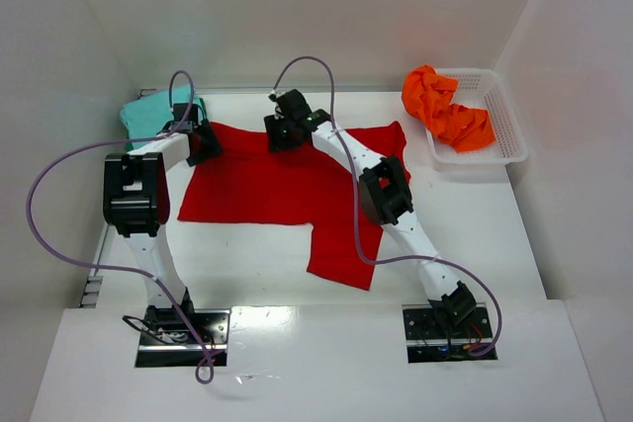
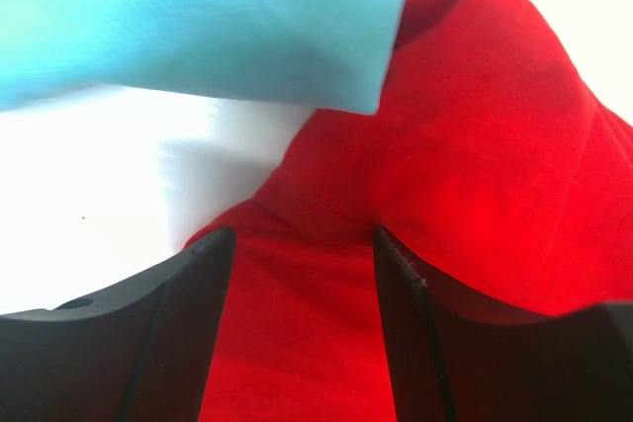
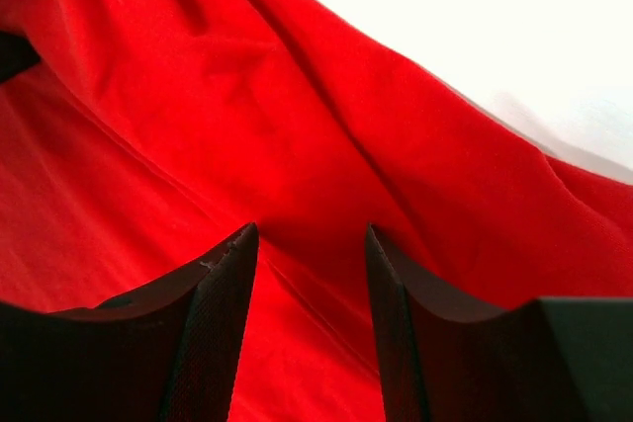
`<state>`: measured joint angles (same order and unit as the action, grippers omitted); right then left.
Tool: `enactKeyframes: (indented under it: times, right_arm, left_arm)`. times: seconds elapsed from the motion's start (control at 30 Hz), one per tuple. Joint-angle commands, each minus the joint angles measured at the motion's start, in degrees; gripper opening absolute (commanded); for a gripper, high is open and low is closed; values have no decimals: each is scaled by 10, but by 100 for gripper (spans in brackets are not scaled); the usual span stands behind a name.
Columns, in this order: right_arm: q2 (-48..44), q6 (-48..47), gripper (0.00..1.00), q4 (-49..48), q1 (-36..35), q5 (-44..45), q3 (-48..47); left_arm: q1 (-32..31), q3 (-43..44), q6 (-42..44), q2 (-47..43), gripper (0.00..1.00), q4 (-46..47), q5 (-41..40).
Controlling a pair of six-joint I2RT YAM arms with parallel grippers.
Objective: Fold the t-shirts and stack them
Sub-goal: Fold the flattened tshirt in 1/3 of the way
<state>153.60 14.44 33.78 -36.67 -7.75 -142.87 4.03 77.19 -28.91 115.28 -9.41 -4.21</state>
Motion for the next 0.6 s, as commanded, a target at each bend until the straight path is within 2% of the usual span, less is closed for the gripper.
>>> enactKeyframes:
  times: [0.0,0.13,0.27,0.37,0.57]
  right_arm:
    - [-22,-15,53,-8,-5,5,15]
    - [-28,-15,53,-8,-5,5,15]
    - [-47,-15,65,-13,-10,-16,2]
    - [-52,-27,76,-19,-32,3,-47]
    - [-30,-48,84,-24,-63,51,-123]
  left_arm:
    - [8,10,-31,-18,67,2,-21]
    - [8,0,-31,-46,69,19,14]
    - [28,-12,-52,-78,69,30,52]
    - [46,-38,-88,-110,72,48,57]
    - [84,-72,-131,-127,78,65,107]
